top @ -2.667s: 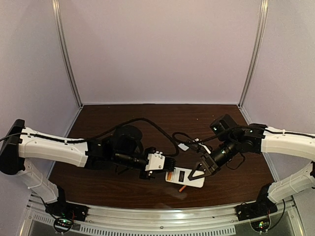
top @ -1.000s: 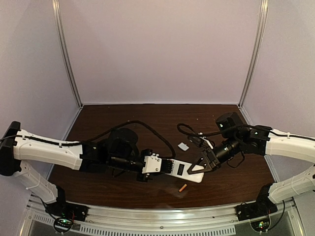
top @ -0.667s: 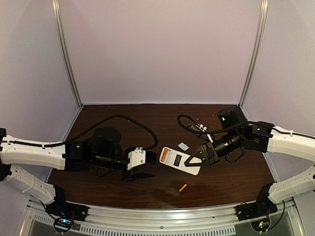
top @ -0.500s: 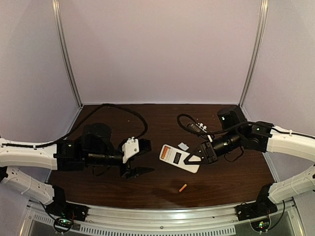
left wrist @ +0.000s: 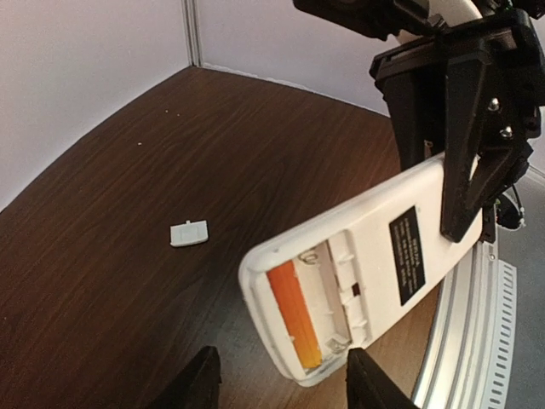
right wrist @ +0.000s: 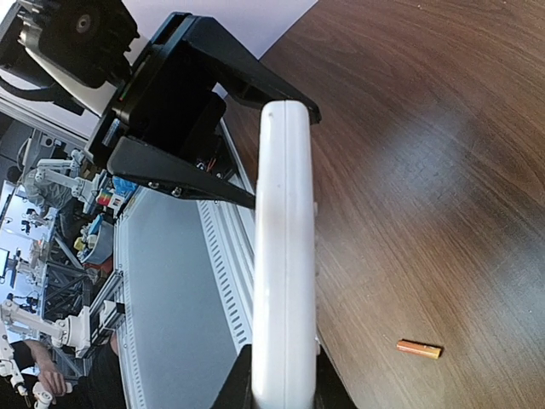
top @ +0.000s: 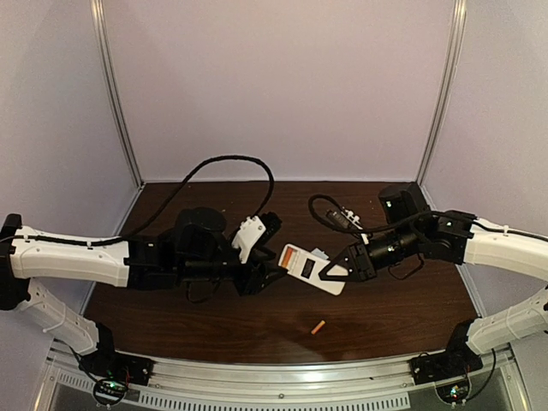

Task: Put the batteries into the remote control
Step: Pass from the right arm to the left

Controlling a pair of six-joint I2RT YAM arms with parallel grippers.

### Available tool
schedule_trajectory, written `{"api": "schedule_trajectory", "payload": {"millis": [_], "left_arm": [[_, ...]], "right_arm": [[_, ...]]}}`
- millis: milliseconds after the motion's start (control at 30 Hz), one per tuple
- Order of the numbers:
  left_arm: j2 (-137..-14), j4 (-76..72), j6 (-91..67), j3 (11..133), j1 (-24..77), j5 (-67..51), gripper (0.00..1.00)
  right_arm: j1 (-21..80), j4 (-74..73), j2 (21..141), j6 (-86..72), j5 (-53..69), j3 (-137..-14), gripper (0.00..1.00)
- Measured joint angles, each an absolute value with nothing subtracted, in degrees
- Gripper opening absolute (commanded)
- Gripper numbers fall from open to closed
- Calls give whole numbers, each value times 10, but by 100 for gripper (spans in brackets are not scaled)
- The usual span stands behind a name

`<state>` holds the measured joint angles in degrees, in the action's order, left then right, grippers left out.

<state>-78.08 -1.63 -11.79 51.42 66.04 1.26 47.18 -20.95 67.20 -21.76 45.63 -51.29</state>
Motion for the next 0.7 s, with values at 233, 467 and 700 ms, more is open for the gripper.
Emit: {"api": "schedule_trajectory", "payload": {"millis": [233,467,700], "left_arm": [[-801,-17,-169,532,660,29,39],[-823,-19,-196,550,657,36,30],[-840,-18,-208,565,657,31,16]], "right_arm": [[472,-210,672,-217,436,-513,0],[472,-210,674,-211,437,-513,0],[472,-212,675,-212,429,-513,0]]}}
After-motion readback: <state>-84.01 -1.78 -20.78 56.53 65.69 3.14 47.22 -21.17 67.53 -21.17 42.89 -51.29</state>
